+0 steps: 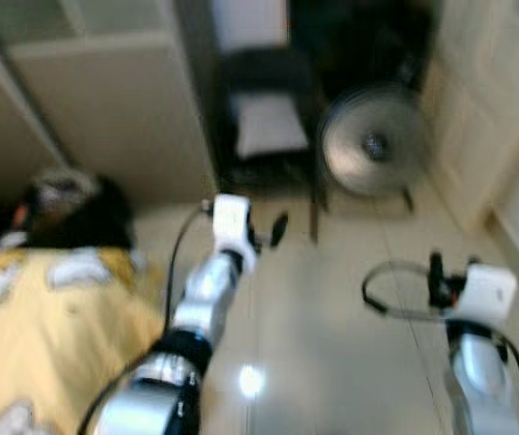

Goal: Clean up the room

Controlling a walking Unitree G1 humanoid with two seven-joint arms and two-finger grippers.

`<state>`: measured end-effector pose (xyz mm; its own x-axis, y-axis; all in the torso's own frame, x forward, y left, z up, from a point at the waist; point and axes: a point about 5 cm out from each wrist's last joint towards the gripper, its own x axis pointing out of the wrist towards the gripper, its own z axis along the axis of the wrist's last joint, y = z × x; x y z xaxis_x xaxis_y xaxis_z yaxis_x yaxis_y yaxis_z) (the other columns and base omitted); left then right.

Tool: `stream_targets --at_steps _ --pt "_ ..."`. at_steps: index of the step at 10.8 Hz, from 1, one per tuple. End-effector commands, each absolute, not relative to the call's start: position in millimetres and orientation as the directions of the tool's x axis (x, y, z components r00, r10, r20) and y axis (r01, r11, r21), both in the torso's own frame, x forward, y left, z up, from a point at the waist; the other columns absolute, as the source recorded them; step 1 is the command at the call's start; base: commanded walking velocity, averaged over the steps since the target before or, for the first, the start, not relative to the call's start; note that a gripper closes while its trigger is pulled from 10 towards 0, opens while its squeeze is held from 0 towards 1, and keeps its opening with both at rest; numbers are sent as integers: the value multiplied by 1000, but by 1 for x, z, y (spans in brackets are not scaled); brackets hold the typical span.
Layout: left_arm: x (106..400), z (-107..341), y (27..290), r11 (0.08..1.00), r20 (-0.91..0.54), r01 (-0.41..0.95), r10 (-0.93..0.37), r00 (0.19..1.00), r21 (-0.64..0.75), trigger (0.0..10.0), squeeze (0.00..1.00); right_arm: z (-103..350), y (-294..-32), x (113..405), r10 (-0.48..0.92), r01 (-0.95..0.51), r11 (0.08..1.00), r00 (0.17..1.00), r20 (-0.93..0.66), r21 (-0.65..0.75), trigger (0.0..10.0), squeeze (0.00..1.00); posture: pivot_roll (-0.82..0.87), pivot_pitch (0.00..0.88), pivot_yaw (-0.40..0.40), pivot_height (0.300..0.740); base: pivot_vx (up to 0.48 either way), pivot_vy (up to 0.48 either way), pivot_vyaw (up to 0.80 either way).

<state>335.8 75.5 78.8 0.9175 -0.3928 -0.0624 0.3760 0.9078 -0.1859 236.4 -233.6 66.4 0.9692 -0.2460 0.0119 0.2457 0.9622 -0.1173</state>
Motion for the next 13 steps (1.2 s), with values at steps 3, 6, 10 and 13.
stream_targets --at_steps 3,6,10,13 --pt "333 70 84 912 -97 381 -398 912 -154 10000 0 63 -224 241 -211 209 972 977 -5 -106 10000 0 -300 0 117 740 480 0 0" --pt "332 66 80 912 -121 362 -388 914 -193 10000 0 62 -223 242 -201 198 974 980 -14 -106 10000 0 -305 0 111 740 480 0 0" --pt "335 67 79 916 -126 339 -370 920 -217 10000 0 57 -226 241 -205 200 975 978 -35 -99 10000 0 -301 0 103 740 480 0 0" --pt "332 65 74 905 -134 393 -414 900 -161 10000 0 56 -225 243 -210 204 973 976 -50 -106 10000 0 -303 0 102 740 160 0 -533"
